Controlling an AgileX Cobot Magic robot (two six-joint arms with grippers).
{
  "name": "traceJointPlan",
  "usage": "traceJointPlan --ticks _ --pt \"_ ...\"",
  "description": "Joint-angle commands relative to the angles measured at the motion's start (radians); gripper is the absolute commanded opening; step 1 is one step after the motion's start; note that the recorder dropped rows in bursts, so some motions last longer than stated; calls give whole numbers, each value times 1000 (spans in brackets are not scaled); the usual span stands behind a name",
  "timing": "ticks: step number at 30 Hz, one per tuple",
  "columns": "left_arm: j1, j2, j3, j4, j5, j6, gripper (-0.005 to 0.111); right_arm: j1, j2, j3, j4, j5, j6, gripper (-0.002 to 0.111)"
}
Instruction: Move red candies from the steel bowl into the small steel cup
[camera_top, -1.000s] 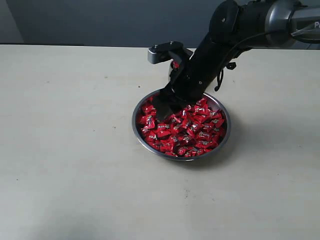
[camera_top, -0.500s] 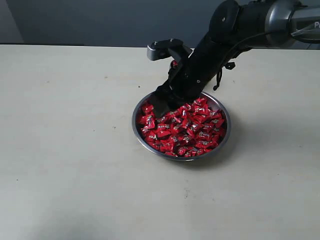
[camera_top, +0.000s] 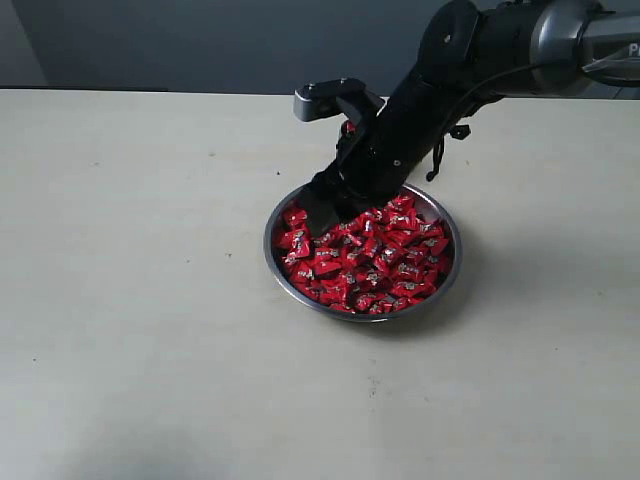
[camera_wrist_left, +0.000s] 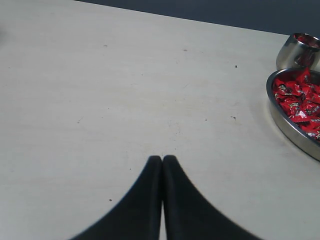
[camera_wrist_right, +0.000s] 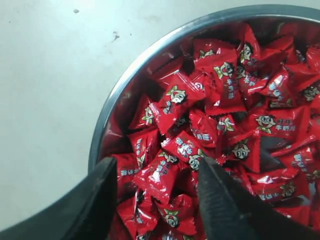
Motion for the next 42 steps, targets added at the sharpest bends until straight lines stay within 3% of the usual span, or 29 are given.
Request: traceJointPlan --ticks 1,31,42 --pt "3 -4 0 0 -5 -2 0 2 -1 -5 0 13 -3 49" --pt "3 -4 0 0 -5 -2 0 42 -1 -3 106 -27 -23 49" --pt "3 -4 0 0 -5 -2 0 42 -1 -3 -96 -97 162 49"
